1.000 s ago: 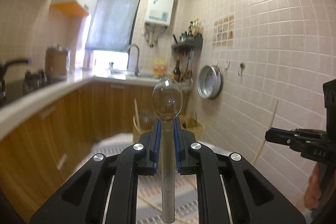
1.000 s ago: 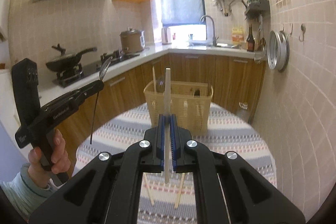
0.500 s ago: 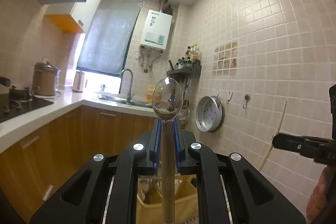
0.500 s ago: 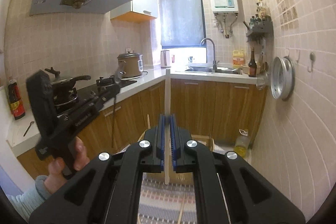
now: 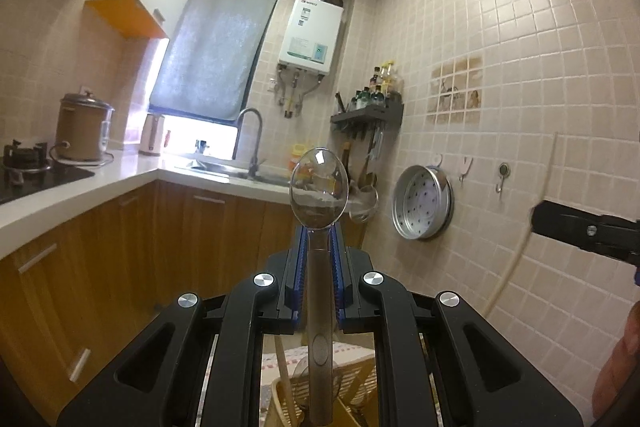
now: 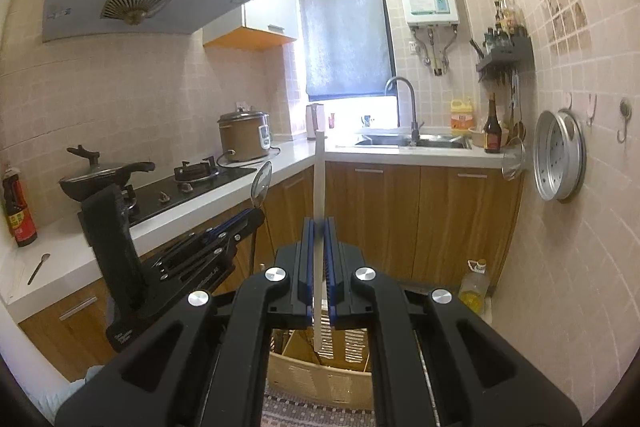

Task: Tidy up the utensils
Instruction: 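Carry the chopstick and spoon over the holder and open both tools to drop them, then grasp a wooden chopstick with the left tool while the right tool grasps another chopstick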

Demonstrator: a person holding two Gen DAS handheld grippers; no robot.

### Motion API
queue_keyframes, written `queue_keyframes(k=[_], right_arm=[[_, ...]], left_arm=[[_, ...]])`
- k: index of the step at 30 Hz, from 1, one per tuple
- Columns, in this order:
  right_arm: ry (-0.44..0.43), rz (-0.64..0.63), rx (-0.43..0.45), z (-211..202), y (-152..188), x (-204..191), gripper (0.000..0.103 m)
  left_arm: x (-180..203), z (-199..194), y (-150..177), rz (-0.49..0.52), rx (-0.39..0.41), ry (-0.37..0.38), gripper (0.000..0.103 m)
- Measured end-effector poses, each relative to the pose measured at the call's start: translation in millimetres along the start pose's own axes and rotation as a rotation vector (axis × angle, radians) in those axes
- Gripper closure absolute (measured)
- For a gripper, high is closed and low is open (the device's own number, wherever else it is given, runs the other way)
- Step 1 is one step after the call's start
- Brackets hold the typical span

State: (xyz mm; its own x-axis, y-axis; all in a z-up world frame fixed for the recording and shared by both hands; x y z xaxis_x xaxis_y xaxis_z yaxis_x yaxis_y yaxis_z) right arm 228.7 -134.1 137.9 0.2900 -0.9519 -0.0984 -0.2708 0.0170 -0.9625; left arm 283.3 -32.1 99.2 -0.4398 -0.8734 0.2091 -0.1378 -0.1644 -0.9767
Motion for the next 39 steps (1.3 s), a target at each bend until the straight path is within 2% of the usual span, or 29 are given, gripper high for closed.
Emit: queue_keyframes(k=[10,24,27,28,29,30,32,39], right_arm=[[0.051,0.011,-0.056,37,29,17,0.099],[0.061,0.012,-0.129,46,63,24,0.099],[0.069,0.012,-0.145,44,68,23,0.098],[0.077,0.014,-0.152,42,69,24,0.094],[0.075,0.018,-0.155,41,69,24,0.086],[0.067,0.024,-0.160,39,69,24,0.082],[0.063,0.032,-0.154,32,68,25,0.080],[0.074,0.046,-0.130,-5,61,24,0.080]], left_arm=[[-9,5,27,-0.005,-0.014,-0.017,0.093],[-8,5,50,0.008,-0.069,-0.062,0.092],[-9,2,54,0.007,-0.083,-0.080,0.085],[-8,0,54,0.010,-0.088,-0.080,0.084],[-7,0,53,0.010,-0.094,-0.079,0.077],[-6,-3,52,0.010,-0.097,-0.081,0.065],[-2,-12,48,0.019,-0.088,-0.091,0.055],[18,-46,28,0.043,-0.069,-0.075,0.052]])
Point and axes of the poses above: each gripper's, at about its wrist camera, not at the fingertips, and z roughly the way its jaws point, x to its right, y to its underside, the point moved 10 cm from there along z, roughly the way its jaws point, and after that the axes turned 2 degrees about y, right-handed, at the moved point
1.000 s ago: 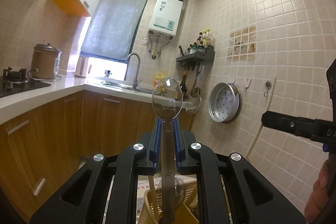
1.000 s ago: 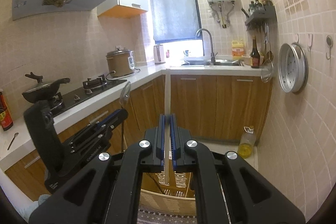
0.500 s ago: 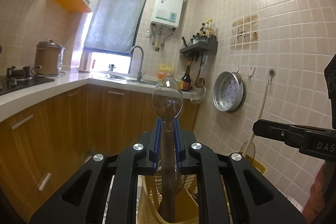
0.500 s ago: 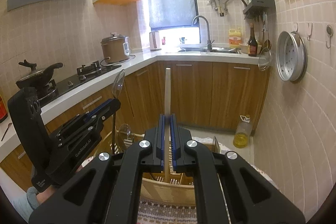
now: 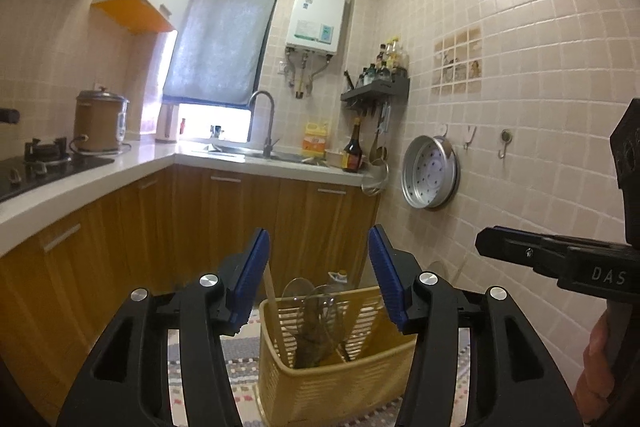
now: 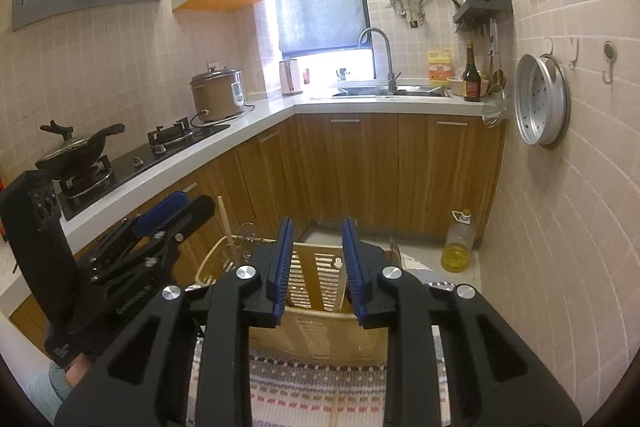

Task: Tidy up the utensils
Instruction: 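Grasp a wooden chopstick with the left tool while the right tool grasps another chopstick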

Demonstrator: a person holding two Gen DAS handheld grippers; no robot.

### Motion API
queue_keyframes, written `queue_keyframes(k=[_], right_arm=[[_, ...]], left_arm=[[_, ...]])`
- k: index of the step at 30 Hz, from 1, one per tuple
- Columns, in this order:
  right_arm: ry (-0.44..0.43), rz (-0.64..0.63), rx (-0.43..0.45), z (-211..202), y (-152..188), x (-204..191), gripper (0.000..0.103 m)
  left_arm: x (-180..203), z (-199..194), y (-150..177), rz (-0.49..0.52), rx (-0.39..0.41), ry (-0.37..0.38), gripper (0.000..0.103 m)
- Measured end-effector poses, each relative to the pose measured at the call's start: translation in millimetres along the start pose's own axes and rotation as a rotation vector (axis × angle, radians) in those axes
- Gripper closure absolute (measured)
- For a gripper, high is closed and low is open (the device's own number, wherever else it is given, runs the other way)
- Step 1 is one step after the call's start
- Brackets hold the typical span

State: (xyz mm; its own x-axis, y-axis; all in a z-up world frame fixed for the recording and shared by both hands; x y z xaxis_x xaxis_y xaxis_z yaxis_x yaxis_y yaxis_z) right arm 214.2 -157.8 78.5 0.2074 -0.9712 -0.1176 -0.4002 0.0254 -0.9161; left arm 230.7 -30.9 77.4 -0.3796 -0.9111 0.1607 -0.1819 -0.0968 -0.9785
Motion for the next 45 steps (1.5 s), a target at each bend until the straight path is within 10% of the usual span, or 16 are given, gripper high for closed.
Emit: queue_keyframes(k=[17,29,45], right_arm=[[0.034,-0.049,-0.109,-83,57,-2,0.080],[-0.010,0.061,-0.520,-18,190,9,0.080],[0.037,-0.069,-0.582,4,254,4,0.093]], left_arm=[[-9,-112,20,-0.122,-0.097,-0.113,0.030],[-22,-94,180,-0.401,-0.637,-0.143,0.037],[-1,-64,229,-0.072,-0.734,-0.349,0.062]])
Point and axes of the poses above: each gripper's, at about its wrist camera, not at the fingertips, and z roughly the way its jaws point, x to its right, y to its underside, the point moved 10 cm from there along z, roughly the way its jaws point, and after that the axes turned 2 degrees about y, right-handed, at the moved point
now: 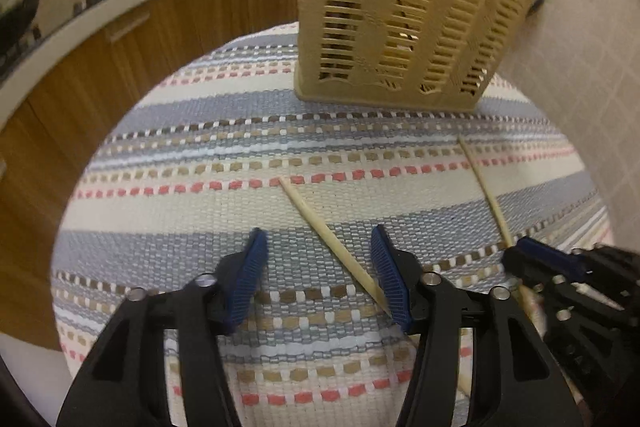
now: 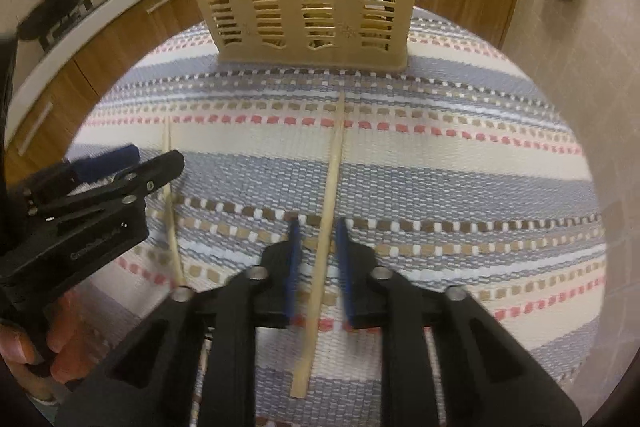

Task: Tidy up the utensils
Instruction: 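Grasp a wooden chopstick with the left tool while the right tool grasps another chopstick, then lift both chopsticks over the holder and open both tools to drop them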

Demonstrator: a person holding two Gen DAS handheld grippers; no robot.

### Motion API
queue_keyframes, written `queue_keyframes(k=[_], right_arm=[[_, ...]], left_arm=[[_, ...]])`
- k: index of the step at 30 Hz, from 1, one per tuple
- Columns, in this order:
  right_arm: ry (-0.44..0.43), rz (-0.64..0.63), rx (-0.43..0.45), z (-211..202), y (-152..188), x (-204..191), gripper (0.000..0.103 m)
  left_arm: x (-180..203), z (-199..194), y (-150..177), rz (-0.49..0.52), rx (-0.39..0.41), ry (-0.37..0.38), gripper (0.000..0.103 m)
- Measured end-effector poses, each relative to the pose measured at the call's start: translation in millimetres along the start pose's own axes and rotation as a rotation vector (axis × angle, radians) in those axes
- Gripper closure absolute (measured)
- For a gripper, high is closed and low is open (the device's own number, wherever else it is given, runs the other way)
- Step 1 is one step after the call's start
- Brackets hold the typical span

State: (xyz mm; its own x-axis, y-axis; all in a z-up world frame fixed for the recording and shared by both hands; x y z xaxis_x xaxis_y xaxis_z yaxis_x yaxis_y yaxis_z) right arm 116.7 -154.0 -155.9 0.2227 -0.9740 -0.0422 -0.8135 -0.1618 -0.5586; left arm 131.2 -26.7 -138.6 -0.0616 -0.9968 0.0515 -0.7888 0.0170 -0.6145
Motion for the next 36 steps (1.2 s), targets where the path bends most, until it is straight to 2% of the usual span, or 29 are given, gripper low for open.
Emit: queue_keyframes(k=[1,4,5,12,14,16,19,23,26,28,30,33,36], right_arm=[[-0.003,0.001,0.000,-1,1,1,0.094],[-0.009,0.027,-0.002,-4,6,7,0.098],[-0.021,0.054,-0.003,-7,9,10,0.098],[-0.053,0.169,-0.012,-20,31,18,0.098],[-0.061,0.201,-0.022,-23,35,18,0.098],[-0.065,0.241,-0.032,-24,40,20,0.098],[-0.073,0.283,-0.034,-27,44,21,0.098],[-0.064,0.268,-0.046,-26,42,18,0.097],[-0.056,0.228,-0.072,-23,34,17,0.093],[-0.046,0.199,-0.076,-20,25,17,0.087],[-0.044,0.176,-0.069,-18,14,20,0.078],[-0.059,0.160,-0.080,-12,1,20,0.078],[-0.100,0.140,-0.146,2,-5,14,0.080]], left_arm=[[-1,0,0,0.031,0.008,-0.032,0.065],[-1,1,-1,0.053,0.020,-0.028,0.079],[-1,-2,-1,0.053,0.024,-0.019,0.092],[3,-4,2,0.169,0.030,0.135,0.097],[10,-7,8,0.232,0.009,0.236,0.098],[12,-11,13,0.307,0.009,0.247,0.098],[14,-14,17,0.361,0.005,0.250,0.098],[11,-13,15,0.347,-0.001,0.254,0.095],[10,-12,12,0.316,-0.007,0.268,0.077],[9,-14,11,0.305,-0.017,0.255,0.076],[8,-7,10,0.294,-0.062,0.245,0.077],[9,-3,8,0.310,-0.106,0.207,0.078],[11,-1,8,0.332,-0.144,0.193,0.080]])
Point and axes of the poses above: each gripper's, at about its wrist camera, not at the fingertips, and z roughly the way its jaws point, x to its right, y to its underside, the point moved 10 cm from there along z, roughly the way its jaws point, and after that the axes turned 2 degrees about y, right-handed, at the moved point
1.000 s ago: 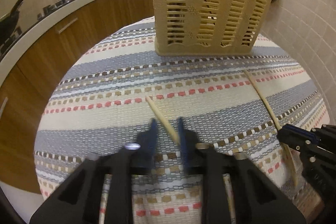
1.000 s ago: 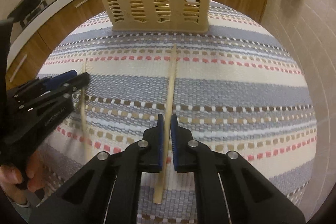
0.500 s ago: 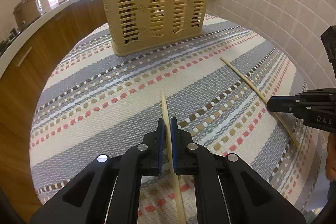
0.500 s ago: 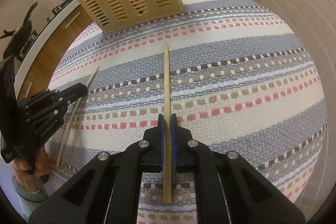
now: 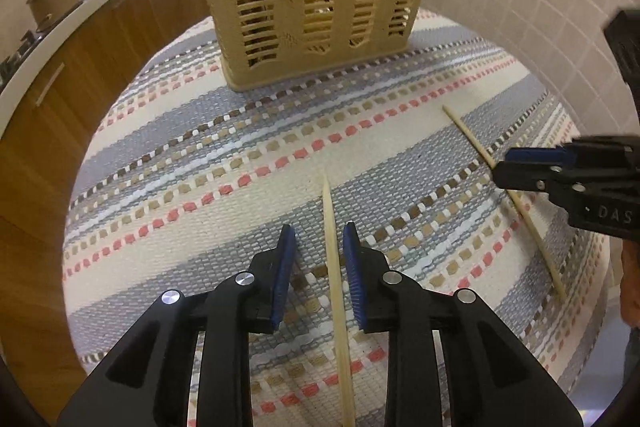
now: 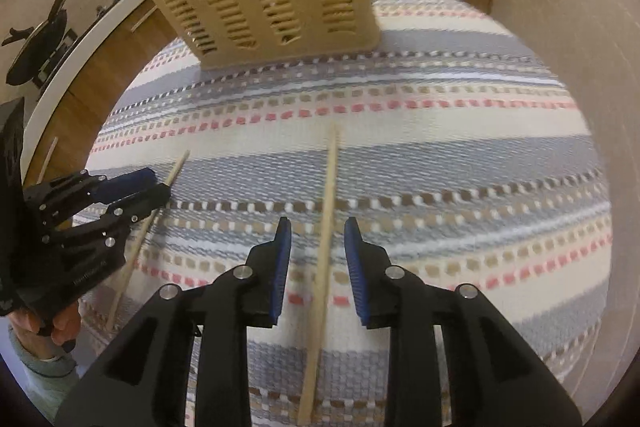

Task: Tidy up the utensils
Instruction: 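Lift both chopsticks over the holder and open both tools to drop them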

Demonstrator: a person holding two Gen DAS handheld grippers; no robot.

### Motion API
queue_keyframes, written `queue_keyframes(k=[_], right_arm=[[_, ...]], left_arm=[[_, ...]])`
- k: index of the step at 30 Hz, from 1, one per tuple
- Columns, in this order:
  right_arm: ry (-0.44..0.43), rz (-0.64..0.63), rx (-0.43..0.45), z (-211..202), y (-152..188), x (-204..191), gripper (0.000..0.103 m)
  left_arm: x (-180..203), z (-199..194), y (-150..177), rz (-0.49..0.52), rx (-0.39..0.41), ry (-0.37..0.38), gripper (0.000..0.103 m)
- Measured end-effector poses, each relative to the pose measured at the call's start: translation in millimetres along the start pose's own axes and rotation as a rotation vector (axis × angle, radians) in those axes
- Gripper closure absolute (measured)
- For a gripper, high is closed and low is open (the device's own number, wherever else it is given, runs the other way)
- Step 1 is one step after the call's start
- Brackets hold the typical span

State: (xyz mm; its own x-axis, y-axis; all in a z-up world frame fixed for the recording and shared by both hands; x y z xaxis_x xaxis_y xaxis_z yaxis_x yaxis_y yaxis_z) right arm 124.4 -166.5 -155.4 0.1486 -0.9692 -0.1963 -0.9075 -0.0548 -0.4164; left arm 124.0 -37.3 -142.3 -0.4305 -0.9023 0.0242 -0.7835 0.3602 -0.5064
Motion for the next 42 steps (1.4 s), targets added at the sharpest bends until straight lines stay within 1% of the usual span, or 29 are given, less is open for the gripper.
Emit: queue_keyframes(k=[2,3,5,7,8,10,13,15,16,17,18,21,23,25,26,28,32,35,38,42], right_arm=[[0.024,-0.036,-0.026,5,-3,-4,0.083],[0.039,-0.056,-0.052,7,-5,-5,0.084],[0.051,-0.073,-0.093,9,-9,-6,0.087],[0.037,-0.073,-0.131,12,-14,-6,0.089],[0.033,-0.063,-0.145,13,-17,-3,0.092],[0.029,-0.074,-0.154,16,-21,-3,0.093],[0.033,-0.081,-0.153,18,-26,-3,0.093],[0.058,-0.106,-0.138,21,-29,-5,0.094],[0.069,-0.114,-0.133,22,-29,-5,0.097],[0.075,-0.119,-0.131,23,-29,-7,0.098],[0.073,-0.119,-0.127,23,-30,-7,0.098],[0.059,-0.109,-0.101,23,-31,-7,0.098],[0.069,-0.120,-0.073,18,-30,-5,0.098],[0.052,-0.122,-0.051,9,-24,0,0.098],[0.034,-0.126,-0.021,0,-23,-2,0.098],[0.030,-0.135,0.022,-15,-20,-3,0.098],[-0.002,-0.144,0.120,-50,-22,-7,0.098],[-0.008,-0.147,0.199,-75,-25,-14,0.098],[-0.018,-0.146,0.267,-92,-32,-25,0.098],[-0.040,-0.150,0.361,-126,-39,-31,0.098]], left_arm=[[2,2,-1,0.023,-0.029,0.000,0.080],[4,3,-1,0.042,-0.054,0.007,0.077],[9,6,-3,0.075,-0.111,0.021,0.077],[10,9,-6,0.099,-0.168,0.035,0.077],[11,11,-7,0.102,-0.181,0.041,0.077],[10,13,-8,0.104,-0.200,0.053,0.077],[12,15,-11,0.105,-0.205,0.049,0.077],[14,17,-14,0.109,-0.193,0.043,0.085],[14,17,-15,0.114,-0.185,0.032,0.088],[13,17,-16,0.117,-0.181,0.019,0.094],[12,17,-16,0.117,-0.176,0.005,0.098],[3,17,-18,0.059,-0.163,0.039,0.100],[2,13,-20,0.013,-0.117,0.101,0.100],[-3,5,-19,-0.002,-0.064,0.116,0.100],[-4,-2,-18,-0.011,-0.031,0.126,0.100],[-4,-21,-22,-0.028,0.059,0.148,0.100],[-12,-53,-32,-0.050,0.188,0.141,0.100],[-8,-78,-43,-0.062,0.288,0.147,0.100],[-6,-103,-54,-0.060,0.390,0.122,0.100],[-5,-127,-70,-0.076,0.498,0.084,0.100]])
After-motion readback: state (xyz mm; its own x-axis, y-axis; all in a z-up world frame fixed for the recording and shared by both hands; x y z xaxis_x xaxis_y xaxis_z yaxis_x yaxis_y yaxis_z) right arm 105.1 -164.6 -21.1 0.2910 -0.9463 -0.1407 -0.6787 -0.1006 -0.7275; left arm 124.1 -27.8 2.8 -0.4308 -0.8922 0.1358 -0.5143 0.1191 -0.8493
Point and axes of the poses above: each gripper's, at about its wrist camera, not at the fingertips, and z roughly the way its jaws point, x to its right, y to its underside, the point moved 10 cm from there along z, roughly the way its jaws point, and after that the axes turned 2 degrees about y, right-handed, at the moved point
